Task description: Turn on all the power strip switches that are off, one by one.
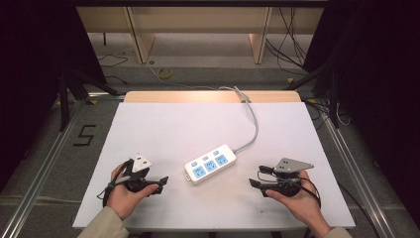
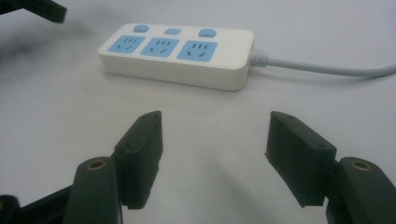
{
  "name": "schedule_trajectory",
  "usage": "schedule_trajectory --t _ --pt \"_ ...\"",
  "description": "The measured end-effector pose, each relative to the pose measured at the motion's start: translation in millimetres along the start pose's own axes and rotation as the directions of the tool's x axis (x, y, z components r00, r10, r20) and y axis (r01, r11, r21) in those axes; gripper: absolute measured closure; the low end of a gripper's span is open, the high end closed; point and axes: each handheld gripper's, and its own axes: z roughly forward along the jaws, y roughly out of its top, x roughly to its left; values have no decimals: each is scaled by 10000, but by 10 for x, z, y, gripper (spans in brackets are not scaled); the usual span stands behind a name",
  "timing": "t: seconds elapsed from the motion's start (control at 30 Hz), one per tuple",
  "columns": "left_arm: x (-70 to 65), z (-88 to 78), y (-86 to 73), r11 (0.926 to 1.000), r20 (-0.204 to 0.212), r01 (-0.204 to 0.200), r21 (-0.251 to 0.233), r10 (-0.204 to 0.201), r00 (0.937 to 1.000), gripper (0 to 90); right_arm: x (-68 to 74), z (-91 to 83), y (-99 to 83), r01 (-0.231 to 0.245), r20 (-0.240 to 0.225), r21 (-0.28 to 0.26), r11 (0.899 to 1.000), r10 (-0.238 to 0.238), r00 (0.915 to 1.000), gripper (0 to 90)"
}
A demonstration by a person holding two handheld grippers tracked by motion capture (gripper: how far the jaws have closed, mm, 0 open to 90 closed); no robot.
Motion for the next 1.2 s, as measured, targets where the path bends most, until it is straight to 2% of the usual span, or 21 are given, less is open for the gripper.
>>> schedule_trajectory --t 0.1,0.2,0.3,0.43,0.47,0.5,0.53,0.6,0.67,0.83,1.2 --pt "-25 -19 -18 9999 6 53 -125 -53 10000 156 -4 -8 -4 24 35 46 10000 -24 10000 370" --pt "0 44 -83 9995 -91 177 279 -174 9998 157 1 -22 3 -20 112 74 10000 19 9999 374" --pt "0 66 -113 9990 -37 38 450 -37 10000 156 3 -30 20 68 196 135 9999 -70 9998 390" --pt "-13 65 -122 9989 -80 -46 477 50 10000 155 35 -32 80 256 300 285 9993 -264 9992 503" --pt "-13 65 -122 9989 -80 -46 477 50 10000 155 35 -32 80 256 300 285 9993 -264 9992 503" --pt "-17 52 -120 9993 -80 8 374 -5 10000 155 63 -35 122 417 394 373 9984 -432 9983 631" --pt "-21 46 -118 9996 -95 60 290 -57 9999 156 75 -38 141 516 470 450 9976 -538 9974 705" --pt "-30 39 -113 9997 -93 10 238 -8 10000 158 96 -38 179 683 629 473 9965 -712 9955 822" --pt "-41 45 -113 9998 -78 -3 201 5 10000 159 112 -30 220 821 673 578 9949 -859 9940 900" --pt "-63 67 -111 9996 16 -77 256 77 10000 161 138 33 301 802 709 803 9935 -859 9938 900" --pt "-55 62 -120 9995 -137 -125 295 129 9998 161 173 160 467 833 626 954 9920 -895 9940 900"
